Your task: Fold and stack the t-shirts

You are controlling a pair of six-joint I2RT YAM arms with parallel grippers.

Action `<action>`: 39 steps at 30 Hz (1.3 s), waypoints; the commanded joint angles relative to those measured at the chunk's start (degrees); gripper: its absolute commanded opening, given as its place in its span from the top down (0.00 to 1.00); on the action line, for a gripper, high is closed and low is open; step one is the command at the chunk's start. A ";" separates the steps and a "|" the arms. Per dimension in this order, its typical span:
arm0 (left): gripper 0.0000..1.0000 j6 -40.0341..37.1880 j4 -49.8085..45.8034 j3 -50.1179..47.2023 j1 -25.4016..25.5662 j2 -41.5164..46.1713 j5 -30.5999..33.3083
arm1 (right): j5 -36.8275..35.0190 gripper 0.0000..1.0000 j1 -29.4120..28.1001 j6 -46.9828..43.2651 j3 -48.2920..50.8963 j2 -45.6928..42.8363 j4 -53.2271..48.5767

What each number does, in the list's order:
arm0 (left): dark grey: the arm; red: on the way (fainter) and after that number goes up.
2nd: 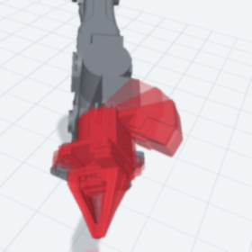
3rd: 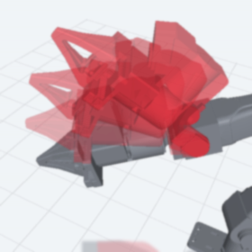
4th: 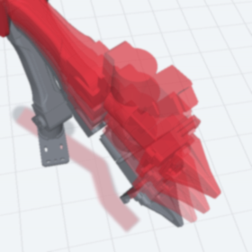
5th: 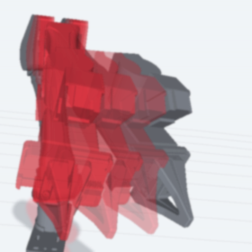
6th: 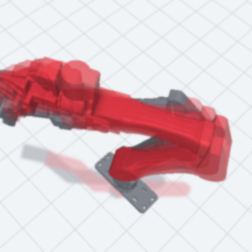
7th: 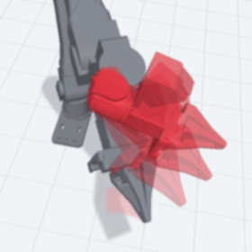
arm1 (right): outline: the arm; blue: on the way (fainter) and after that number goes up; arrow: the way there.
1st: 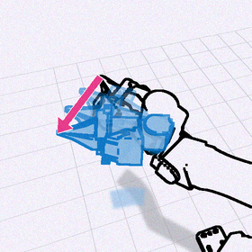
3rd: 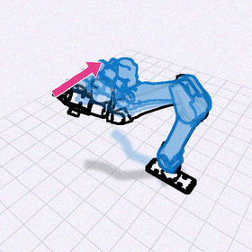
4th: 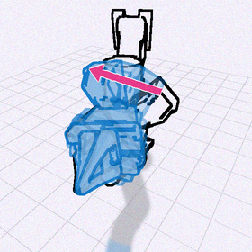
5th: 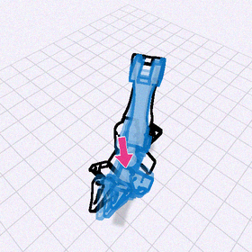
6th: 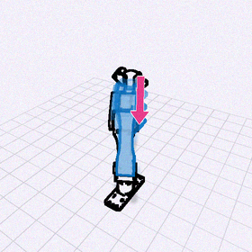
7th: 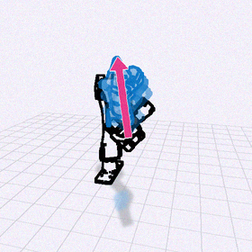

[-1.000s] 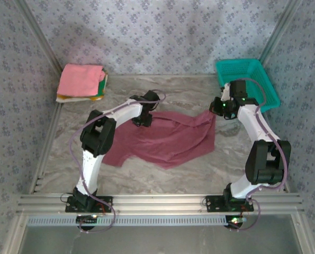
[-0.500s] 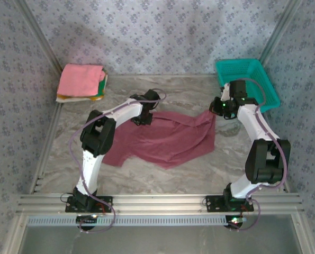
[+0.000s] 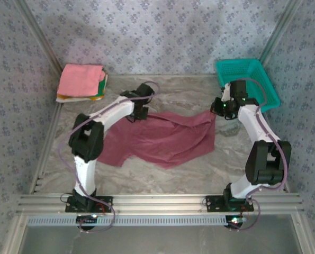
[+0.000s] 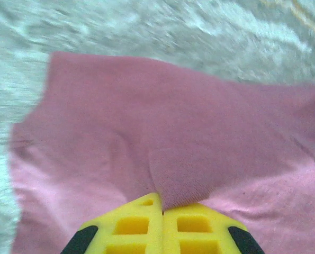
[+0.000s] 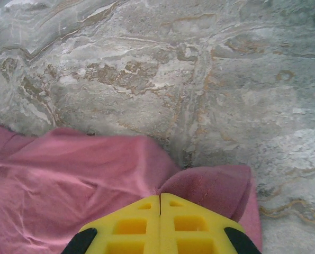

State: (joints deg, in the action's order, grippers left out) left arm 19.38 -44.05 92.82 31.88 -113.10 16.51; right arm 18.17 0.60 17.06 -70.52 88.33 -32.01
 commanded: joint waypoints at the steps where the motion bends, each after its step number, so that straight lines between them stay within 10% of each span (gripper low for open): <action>1: 1.00 1.19 0.01 -3.86 -3.24 8.12 1.50 | -2.72 1.00 0.41 -1.57 0.14 -3.16 -4.30; 18: 1.00 -6.58 -4.72 -12.01 -6.39 32.01 10.65 | -8.54 1.00 0.84 1.63 6.23 -22.71 -6.60; 28: 1.00 -21.60 -9.99 21.70 -8.64 5.84 4.17 | -4.13 1.00 -3.31 0.79 -8.16 -5.29 1.71; 30: 1.00 -22.56 -7.82 19.95 -8.67 4.33 4.91 | -3.31 0.76 -6.31 -0.76 -9.53 -1.56 1.63; 39: 1.00 -30.77 -13.29 46.64 -10.61 -18.07 4.59 | 5.75 0.58 -10.59 1.27 -4.51 5.53 5.03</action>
State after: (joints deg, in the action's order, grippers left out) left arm -7.35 -53.01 129.45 21.71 -126.15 20.99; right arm 20.34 -8.60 18.55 -74.96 92.77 -27.66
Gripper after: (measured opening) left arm 0.050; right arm 0.397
